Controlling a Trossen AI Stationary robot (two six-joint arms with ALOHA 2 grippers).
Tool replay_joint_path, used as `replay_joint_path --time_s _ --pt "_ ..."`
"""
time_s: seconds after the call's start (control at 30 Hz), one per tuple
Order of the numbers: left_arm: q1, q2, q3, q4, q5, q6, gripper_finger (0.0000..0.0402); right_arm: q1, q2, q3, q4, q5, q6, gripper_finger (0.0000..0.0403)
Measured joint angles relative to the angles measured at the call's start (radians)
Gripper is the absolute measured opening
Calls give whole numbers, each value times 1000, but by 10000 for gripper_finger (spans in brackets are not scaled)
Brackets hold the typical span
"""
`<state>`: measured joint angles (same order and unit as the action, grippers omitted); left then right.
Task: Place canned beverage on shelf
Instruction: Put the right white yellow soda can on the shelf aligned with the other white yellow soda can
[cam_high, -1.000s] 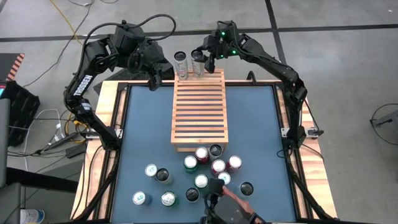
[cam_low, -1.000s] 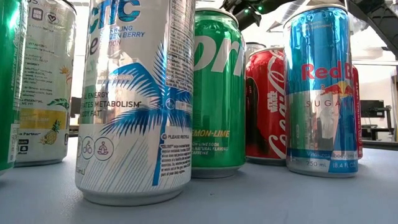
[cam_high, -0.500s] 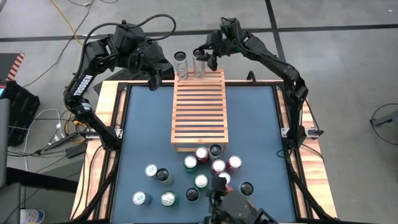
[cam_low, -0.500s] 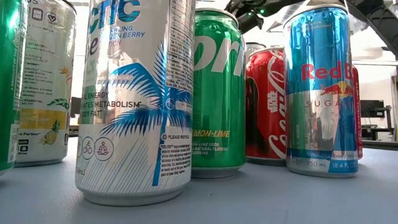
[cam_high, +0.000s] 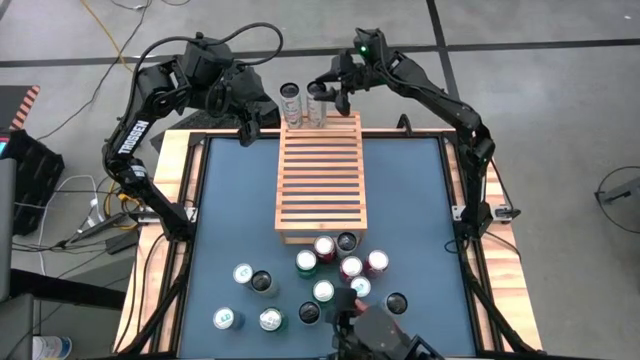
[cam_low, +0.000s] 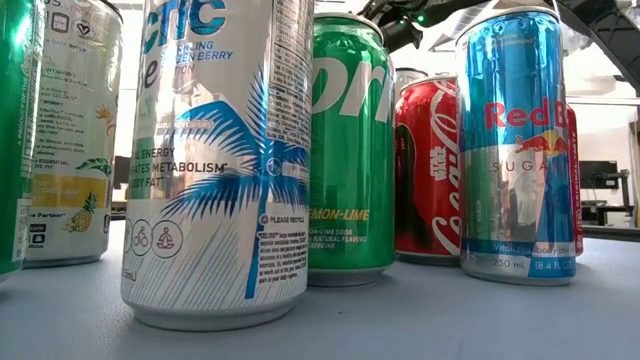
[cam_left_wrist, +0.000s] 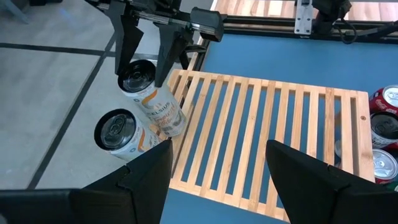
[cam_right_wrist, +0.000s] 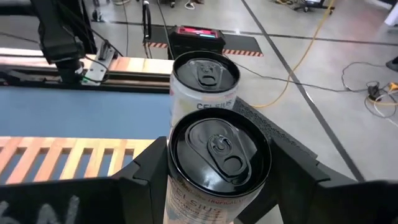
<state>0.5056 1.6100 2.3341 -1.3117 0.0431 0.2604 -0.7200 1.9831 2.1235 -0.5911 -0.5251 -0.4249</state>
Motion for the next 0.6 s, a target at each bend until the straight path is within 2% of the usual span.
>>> replay_joint_path --time_s 0.33,0.6 --pt "0 0 0 0 -3 16 247 7 0 0 -7 0 -56 212" --pt "0 0 0 0 -3 17 247 12 0 0 -41 -1 -72 244"
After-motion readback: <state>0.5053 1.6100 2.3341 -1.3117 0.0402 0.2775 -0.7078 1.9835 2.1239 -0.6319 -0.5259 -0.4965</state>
